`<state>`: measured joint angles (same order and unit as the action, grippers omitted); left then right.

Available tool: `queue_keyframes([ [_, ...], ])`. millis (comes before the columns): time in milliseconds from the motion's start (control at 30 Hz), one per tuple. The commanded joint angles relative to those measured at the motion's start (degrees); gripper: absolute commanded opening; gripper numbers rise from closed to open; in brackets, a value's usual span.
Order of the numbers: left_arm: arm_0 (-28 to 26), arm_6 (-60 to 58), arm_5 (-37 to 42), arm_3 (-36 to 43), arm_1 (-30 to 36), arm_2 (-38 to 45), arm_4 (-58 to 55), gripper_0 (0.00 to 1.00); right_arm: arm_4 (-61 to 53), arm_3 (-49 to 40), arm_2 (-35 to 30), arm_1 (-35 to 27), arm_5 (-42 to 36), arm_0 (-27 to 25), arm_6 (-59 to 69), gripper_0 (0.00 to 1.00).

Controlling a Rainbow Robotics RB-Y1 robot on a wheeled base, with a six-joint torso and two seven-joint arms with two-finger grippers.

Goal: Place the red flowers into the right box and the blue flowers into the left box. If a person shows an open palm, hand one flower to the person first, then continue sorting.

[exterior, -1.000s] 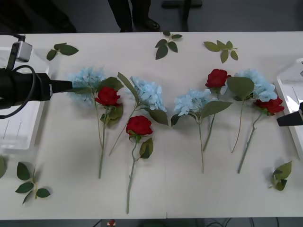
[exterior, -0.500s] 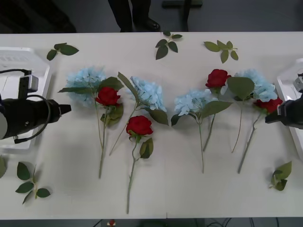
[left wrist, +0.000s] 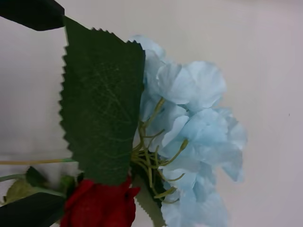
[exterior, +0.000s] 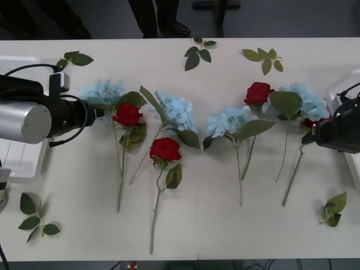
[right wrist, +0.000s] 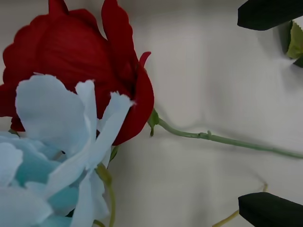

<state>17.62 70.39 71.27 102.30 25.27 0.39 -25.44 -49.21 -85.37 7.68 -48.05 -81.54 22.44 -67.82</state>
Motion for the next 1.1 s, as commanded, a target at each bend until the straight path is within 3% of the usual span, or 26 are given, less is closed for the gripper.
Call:
queue_keyframes([
  [33, 4.7, 1.2, -3.6, -5.4, -0.8, -3.1, 3.0, 1.0, 1.1, 1.3, -0.3, 1.7, 1.4, 0.9, 3.0, 1.0],
  [267, 10.1, 1.5, -6.8, -13.8, -4.0, -5.5, 7.1, 1.0, 3.7, 2.9, -0.2, 5.1, 1.8, 0.9, 3.2, 1.0],
  [467, 10.6, 1.9, -7.6, -16.0, -5.5, -7.4, 10.7, 1.0, 7.4, 4.1, -0.2, 7.4, 2.6, 0.9, 3.2, 1.0],
  [1067, 3.3, 3.0, -14.2, -16.7, -5.4, -8.0, 14.9, 1.0, 11.3, 8.0, -0.1, 11.7, 6.9, 0.8, 3.8, 1.0],
  [1100, 2.9, 3.0, -14.8, -16.7, -5.4, -7.9, 15.0, 1.0, 11.4, 8.0, -0.1, 11.8, 7.0, 0.7, 3.7, 0.94],
])
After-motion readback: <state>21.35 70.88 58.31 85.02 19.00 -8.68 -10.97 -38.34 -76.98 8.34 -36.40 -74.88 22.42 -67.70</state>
